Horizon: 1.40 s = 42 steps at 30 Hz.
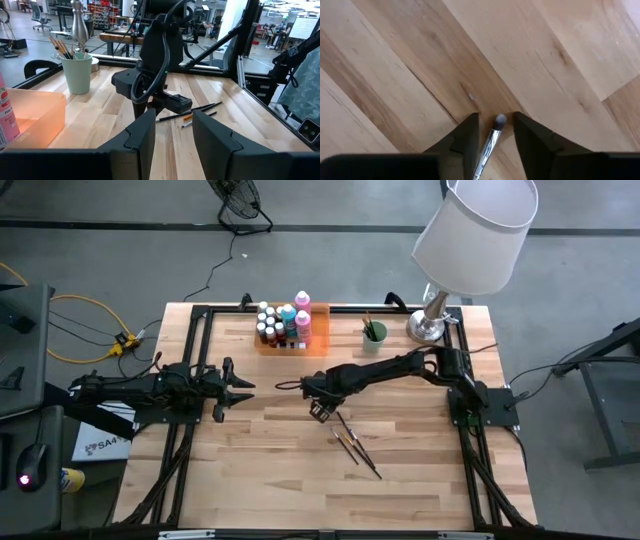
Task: Pick & Place Paint Supplies
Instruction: Put the silver paint brush into the green cup
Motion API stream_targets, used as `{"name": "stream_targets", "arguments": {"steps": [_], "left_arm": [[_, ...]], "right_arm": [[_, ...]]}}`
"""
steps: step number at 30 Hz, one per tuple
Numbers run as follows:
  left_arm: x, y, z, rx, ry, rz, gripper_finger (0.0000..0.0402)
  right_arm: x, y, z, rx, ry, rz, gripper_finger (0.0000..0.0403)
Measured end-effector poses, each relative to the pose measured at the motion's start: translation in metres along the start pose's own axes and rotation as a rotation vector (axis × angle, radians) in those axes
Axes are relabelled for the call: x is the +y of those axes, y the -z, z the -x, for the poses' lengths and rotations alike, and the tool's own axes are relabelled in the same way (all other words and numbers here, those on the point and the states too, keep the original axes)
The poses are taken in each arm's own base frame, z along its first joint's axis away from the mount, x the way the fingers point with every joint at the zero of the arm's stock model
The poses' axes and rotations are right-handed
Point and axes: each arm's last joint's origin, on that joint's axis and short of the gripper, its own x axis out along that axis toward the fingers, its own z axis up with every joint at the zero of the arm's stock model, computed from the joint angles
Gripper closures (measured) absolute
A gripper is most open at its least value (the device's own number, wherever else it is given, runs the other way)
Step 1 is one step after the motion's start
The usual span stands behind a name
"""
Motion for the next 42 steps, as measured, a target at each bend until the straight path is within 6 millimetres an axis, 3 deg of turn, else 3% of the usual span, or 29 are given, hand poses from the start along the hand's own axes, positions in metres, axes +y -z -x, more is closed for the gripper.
{"name": "stream_targets", "arguments": {"steps": [13,18,25,34,38,42], "left_arm": [[0.000,0.000,0.000,0.000,0.000,0.000,0.0275],[0.000,0.000,0.000,0.000,0.000,0.000,0.0275],[0.000,0.000,0.000,0.000,0.000,0.000,0.0275],[0.000,0.000,0.000,0.000,0.000,0.000,0.0275],[0.000,0.000,0.000,0.000,0.000,0.000,0.0275],[0.000,0.000,0.000,0.000,-0.001,0.000,0.0275]], "right_arm": [[0.002,0.004,-0.002,0.023,-0.004,0.057,0.0393],[0.004,0.006,-0.002,0.027,-0.004,0.080,0.0399],[0.010,0.016,0.017,0.024,-0.003,0.157,0.0399],[0.020,0.038,0.091,-0.242,0.171,0.265,0.0400],[0.023,0.072,0.133,-0.425,0.255,0.292,0.0400],[0.009,0.113,0.159,-0.572,0.291,0.258,0.0400]]}}
